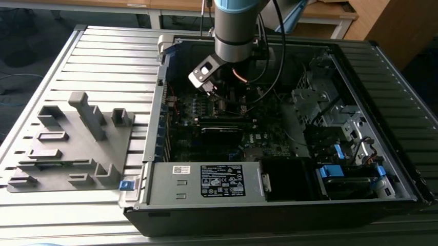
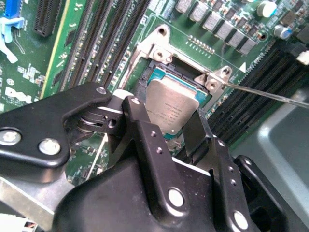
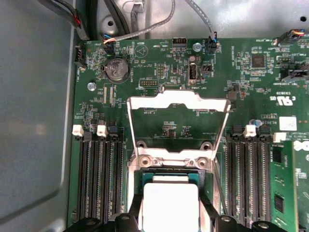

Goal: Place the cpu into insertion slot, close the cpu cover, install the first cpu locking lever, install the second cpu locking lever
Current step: 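Place the cpu into insertion slot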

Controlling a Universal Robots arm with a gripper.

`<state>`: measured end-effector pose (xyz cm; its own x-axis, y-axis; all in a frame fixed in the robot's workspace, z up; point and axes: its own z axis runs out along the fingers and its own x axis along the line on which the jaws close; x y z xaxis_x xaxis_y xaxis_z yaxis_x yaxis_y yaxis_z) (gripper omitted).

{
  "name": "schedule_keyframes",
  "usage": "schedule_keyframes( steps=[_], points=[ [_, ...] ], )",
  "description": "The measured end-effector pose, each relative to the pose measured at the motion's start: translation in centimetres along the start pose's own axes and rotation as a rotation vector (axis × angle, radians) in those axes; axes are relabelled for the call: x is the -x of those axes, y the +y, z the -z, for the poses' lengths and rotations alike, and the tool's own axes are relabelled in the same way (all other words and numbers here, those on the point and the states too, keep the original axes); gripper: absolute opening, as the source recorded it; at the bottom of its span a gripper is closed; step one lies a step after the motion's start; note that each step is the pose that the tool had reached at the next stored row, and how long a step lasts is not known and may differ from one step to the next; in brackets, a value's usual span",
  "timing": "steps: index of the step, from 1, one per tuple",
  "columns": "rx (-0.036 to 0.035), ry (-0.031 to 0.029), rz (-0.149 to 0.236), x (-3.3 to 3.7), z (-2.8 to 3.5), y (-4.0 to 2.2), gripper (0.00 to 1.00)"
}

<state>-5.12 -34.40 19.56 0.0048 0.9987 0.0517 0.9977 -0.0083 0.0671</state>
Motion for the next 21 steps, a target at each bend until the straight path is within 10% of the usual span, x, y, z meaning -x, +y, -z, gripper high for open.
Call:
schedule_keyframes(
  steps=[21],
  points=[
    [0.0000, -0.0001, 0.000, 0.15, -0.17, 0.04, 0.54]
  ],
)
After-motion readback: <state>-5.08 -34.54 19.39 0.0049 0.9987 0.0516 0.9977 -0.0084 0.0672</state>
